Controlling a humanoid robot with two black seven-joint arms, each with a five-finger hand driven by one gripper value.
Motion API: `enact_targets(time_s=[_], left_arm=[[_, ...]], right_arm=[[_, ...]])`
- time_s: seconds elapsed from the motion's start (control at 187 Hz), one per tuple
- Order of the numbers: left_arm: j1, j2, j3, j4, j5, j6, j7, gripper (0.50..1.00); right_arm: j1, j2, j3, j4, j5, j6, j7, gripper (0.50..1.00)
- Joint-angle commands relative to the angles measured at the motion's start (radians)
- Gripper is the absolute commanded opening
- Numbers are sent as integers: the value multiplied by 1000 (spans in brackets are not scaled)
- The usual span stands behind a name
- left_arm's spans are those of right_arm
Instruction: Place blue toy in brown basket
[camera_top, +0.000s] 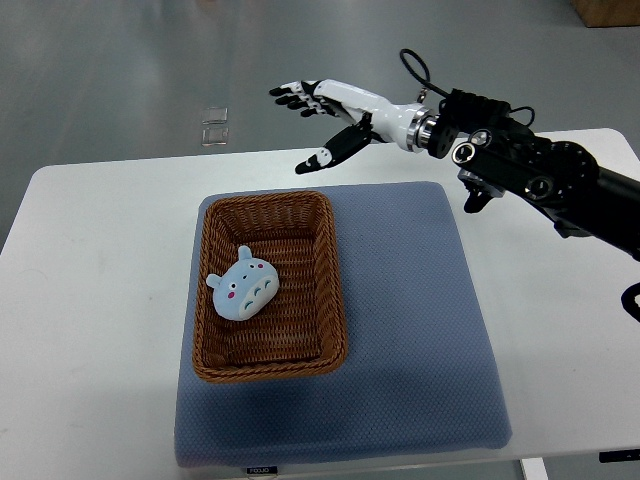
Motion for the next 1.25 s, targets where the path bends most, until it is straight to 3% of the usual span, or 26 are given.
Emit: enact_targets(time_s=[0.0,0.188,0.525,1.243], left_arm=[[0,0,-1,0,0,0,0,1000],[0,0,1,0,2,0,0,1000],[0,0,1,0,2,0,0,1000],[0,0,-1,1,2,0,-1,1000]], right_arm=[[-94,-26,130,-3,76,-29,-4,895],[-270,-35,358,-1,191,-41,-1,895],[-439,19,582,11,258,-35,28,895],[-531,29,587,43,307,-28,21,915]])
